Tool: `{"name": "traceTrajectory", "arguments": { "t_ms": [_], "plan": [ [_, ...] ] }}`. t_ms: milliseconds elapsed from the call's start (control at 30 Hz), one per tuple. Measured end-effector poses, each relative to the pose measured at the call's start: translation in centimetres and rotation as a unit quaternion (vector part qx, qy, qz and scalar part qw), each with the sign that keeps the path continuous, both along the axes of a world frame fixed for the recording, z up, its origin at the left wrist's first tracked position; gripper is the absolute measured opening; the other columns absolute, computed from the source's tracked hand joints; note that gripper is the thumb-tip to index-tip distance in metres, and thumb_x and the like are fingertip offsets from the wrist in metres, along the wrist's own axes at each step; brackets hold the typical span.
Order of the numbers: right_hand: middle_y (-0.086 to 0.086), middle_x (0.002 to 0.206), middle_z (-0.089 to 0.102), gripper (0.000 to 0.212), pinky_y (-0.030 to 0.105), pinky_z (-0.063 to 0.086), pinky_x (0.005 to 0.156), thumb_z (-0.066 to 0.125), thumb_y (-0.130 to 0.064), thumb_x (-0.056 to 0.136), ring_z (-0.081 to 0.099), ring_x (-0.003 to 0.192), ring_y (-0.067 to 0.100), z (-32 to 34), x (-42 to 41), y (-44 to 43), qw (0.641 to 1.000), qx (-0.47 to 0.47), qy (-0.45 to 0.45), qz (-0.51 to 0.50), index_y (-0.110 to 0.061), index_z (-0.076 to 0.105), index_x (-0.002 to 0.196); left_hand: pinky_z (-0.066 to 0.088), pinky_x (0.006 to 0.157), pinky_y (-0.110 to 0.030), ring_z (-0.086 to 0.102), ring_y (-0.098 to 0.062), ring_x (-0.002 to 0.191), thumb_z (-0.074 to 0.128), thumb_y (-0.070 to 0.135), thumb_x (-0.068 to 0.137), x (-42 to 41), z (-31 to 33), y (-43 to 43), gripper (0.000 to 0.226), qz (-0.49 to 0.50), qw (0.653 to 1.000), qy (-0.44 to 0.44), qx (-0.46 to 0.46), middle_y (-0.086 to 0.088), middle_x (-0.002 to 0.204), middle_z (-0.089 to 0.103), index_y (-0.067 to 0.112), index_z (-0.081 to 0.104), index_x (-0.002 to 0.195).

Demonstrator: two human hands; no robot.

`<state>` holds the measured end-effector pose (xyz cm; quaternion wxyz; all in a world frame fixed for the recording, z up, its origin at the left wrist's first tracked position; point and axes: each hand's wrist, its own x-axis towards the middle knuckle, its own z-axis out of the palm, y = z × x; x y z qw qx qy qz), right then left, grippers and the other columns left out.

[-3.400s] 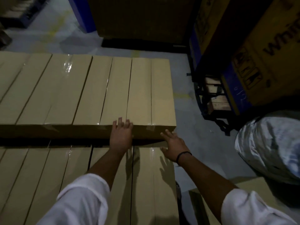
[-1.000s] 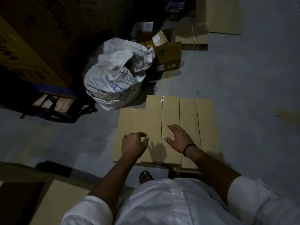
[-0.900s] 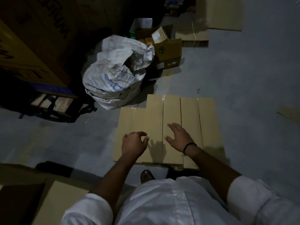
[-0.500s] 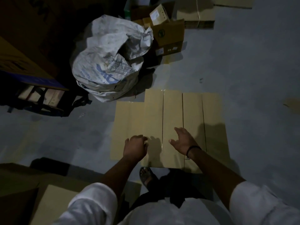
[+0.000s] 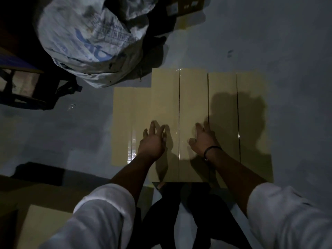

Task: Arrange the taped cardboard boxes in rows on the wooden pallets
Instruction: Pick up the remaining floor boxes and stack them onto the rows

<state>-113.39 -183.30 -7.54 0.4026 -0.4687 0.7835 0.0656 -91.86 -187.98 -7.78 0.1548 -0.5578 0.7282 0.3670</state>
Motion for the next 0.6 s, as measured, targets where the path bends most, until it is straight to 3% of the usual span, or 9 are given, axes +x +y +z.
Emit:
{"name": "traceTrajectory", "arguments": {
  "t_ms": [233, 400, 600],
  "plan": [
    [0.002, 0.169, -0.01, 0.104, 0.052, 0.035, 0.116, 0.068, -0.054, 0.088, 0.018, 0.147, 0.043, -0.9, 0.4, -0.6, 0.999, -0.024, 0.017, -0.019, -0.034, -0.004, 0.161, 0.021, 0.121, -0.064, 0.003, -0.052, 0.153, 0.052, 0.041, 0.103, 1.2, -3.8, -0.8, 0.069, 0.003, 0.995, 0.101, 0.025, -0.014, 0.17, -0.014, 0.036, 0.016, 0.162],
    [-0.001, 0.167, -0.007, 0.105, 0.051, 0.035, 0.115, 0.073, -0.057, 0.083, 0.014, 0.147, 0.043, -1.5, 1.1, -0.7, 0.998, -0.064, 0.004, -0.029, -0.036, 0.007, 0.162, 0.026, 0.119, -0.064, 0.014, -0.059, 0.148, 0.058, 0.045, 0.1, 2.3, -3.7, -0.7, 0.076, 0.023, 0.997, 0.074, 0.022, -0.004, 0.168, -0.028, 0.036, 0.016, 0.163],
    [-0.004, 0.163, -0.033, 0.112, 0.062, 0.022, 0.118, 0.076, -0.063, 0.077, 0.006, 0.152, 0.045, -2.7, 3.0, -0.7, 0.999, -0.025, 0.027, 0.011, -0.044, 0.004, 0.16, 0.045, 0.109, -0.052, 0.041, -0.049, 0.139, 0.065, 0.041, 0.096, 3.7, -4.8, -0.4, 0.081, 0.018, 0.994, 0.11, 0.005, 0.004, 0.167, -0.03, 0.037, 0.019, 0.162]
  ]
}}
